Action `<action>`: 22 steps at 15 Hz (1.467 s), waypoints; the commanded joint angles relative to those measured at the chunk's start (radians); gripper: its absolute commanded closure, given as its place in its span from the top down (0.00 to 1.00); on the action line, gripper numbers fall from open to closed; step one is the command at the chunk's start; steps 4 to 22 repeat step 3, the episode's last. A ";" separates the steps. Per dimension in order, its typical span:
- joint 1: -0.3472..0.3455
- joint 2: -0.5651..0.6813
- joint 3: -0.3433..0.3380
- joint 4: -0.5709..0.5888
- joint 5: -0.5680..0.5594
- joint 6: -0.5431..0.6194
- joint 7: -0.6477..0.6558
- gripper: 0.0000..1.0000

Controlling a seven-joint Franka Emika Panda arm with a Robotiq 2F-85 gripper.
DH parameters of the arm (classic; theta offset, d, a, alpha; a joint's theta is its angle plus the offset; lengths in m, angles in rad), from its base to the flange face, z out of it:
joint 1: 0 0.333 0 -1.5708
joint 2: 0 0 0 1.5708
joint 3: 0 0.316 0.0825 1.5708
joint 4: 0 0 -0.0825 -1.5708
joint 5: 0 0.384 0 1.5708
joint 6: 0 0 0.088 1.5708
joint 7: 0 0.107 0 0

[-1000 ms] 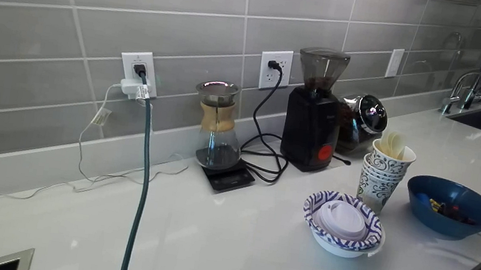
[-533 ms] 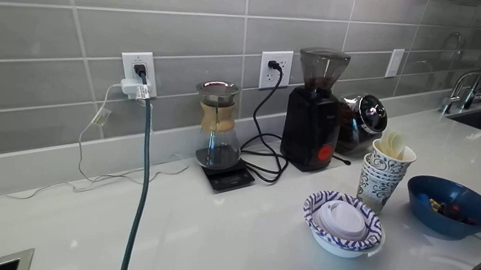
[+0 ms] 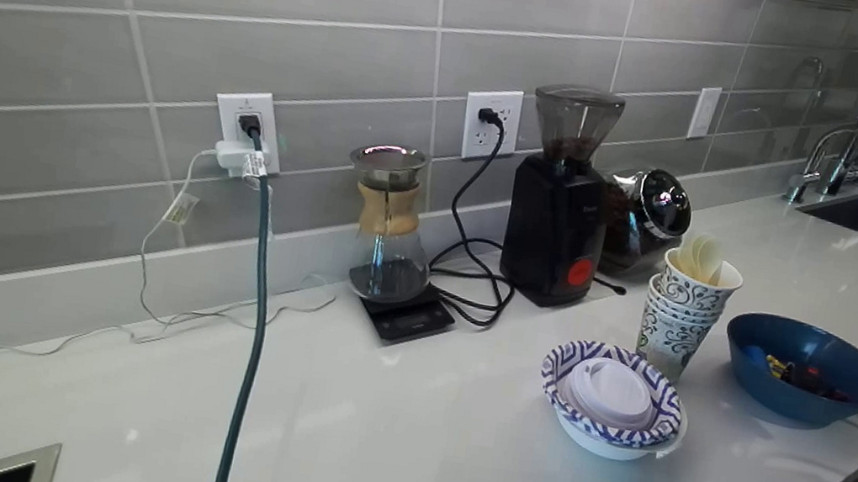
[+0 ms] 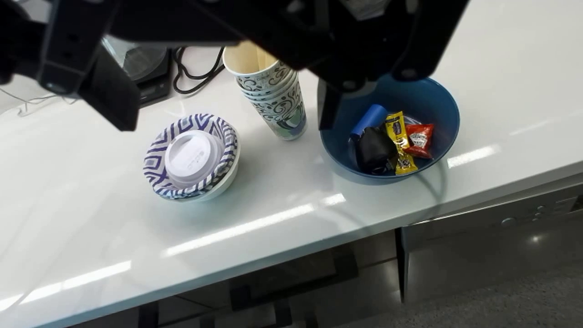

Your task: Put the blue block in the blue bowl.

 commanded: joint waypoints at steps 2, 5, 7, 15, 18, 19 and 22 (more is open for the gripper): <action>0.014 -0.001 -0.012 0.002 -0.008 -0.001 0.007 1.00; 0.014 -0.001 -0.012 0.002 -0.008 -0.001 0.007 1.00; 0.014 -0.001 -0.012 0.002 -0.008 -0.001 0.007 1.00; 0.014 -0.001 -0.012 0.002 -0.008 -0.001 0.007 1.00; 0.014 -0.001 -0.012 0.002 -0.008 -0.001 0.007 1.00; 0.014 -0.001 -0.012 0.002 -0.008 -0.001 0.007 1.00; 0.014 -0.001 -0.012 0.002 -0.008 -0.001 0.007 1.00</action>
